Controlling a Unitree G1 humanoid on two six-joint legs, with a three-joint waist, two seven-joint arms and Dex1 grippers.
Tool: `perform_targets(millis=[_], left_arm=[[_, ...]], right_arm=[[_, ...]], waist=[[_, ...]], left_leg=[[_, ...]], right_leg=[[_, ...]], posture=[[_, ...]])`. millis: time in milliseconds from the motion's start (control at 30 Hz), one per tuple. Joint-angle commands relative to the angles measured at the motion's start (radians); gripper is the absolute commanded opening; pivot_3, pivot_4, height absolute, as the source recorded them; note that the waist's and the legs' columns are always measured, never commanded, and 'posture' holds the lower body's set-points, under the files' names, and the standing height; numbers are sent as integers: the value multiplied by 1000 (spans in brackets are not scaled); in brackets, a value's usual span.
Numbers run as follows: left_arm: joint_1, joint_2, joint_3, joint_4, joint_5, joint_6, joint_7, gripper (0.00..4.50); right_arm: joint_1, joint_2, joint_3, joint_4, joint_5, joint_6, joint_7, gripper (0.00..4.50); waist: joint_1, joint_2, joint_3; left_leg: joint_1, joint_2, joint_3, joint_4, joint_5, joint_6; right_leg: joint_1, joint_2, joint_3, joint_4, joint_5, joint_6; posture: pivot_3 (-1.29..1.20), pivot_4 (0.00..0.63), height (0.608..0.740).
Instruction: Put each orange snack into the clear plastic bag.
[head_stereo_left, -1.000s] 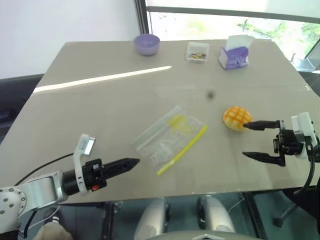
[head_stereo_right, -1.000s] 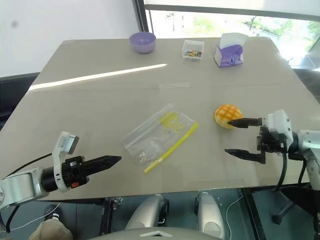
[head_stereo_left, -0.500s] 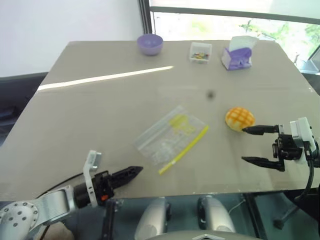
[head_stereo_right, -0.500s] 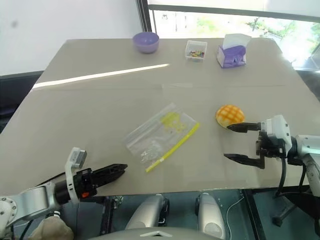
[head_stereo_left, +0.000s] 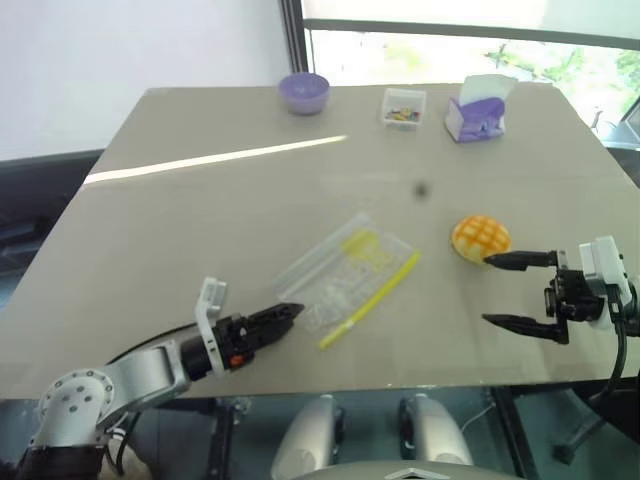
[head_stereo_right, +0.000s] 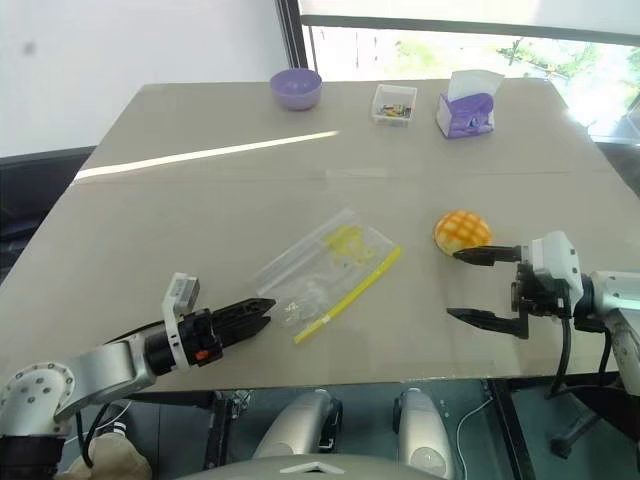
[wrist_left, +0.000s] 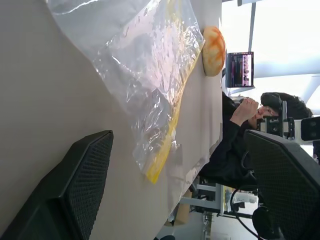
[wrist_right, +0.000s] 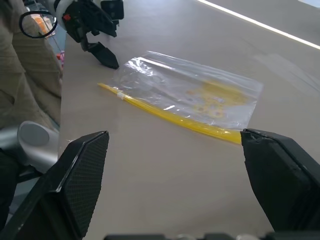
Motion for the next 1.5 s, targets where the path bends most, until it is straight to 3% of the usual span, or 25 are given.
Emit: perform_targets(millis=[33,433,533,700,767,867,1033,1167,1267,1500], left_arm=[[-31,0,-55,88,27,30,40,4441],[-266,-74,-146,335,154,159,-21,4441],[-315,-106,-154,379,216,182,-42,3210],[-384,-169,-131,483,341,182,-91,591],[-410,-202,-109,500,351,185,-80,51],[-439,-241,-43,504,314,199,-17,51],[-473,-258,63,476,106,203,179,51],[-506,-276,73,372,-117,113,412,51],[-550,-335,119,309,-136,81,535,51],[-609,-475,210,200,-136,21,725,51]], right_arm=[[22,-15,-54,-51,26,7,-14,4500],[117,-31,-127,-152,44,39,-54,4500],[131,-27,-135,-173,46,45,-69,4500],[119,-10,-111,-199,29,36,-110,4500],[108,5,-86,-209,-3,16,-139,4500],[89,28,-37,-236,-48,8,-190,4500],[17,64,89,-239,-221,-57,-287,4500],[-80,111,252,-159,-463,-195,-369,4500],[-151,173,362,-89,-591,-285,-424,4500],[-267,293,491,90,-824,-380,-598,4500]], waist=[[0,1,-1],[7,10,-11],[9,10,-12],[13,13,-17],[21,20,-23],[22,21,-24],[17,18,-22],[13,2,-12],[16,-5,-8],[16,-8,-6]], left_leg=[[0,0,0,0,0,0],[2,-2,-1,1,0,0],[2,-3,-1,1,0,0],[2,-3,-2,1,0,0],[4,-4,-2,1,0,0],[4,-4,-2,1,0,0],[4,-5,-6,1,2,-2],[1,-4,-11,1,6,-9],[-4,-6,-13,1,9,-14],[-8,-12,-15,-2,9,-13]], right_leg=[[0,0,0,0,0,0],[4,4,0,1,0,1],[4,4,0,1,-1,2],[4,4,-1,1,-1,2],[5,2,-1,1,-2,4],[5,2,-2,2,-3,5],[5,0,-4,4,-2,5],[2,3,-5,4,-2,5],[-2,0,-5,3,3,4],[-7,0,-3,0,2,5]], posture=[[0,150,740],[0,150,740],[0,150,740],[0,150,740],[0,150,740],[0,150,740],[0,150,740],[0,150,740],[0,150,740],[0,150,740]])
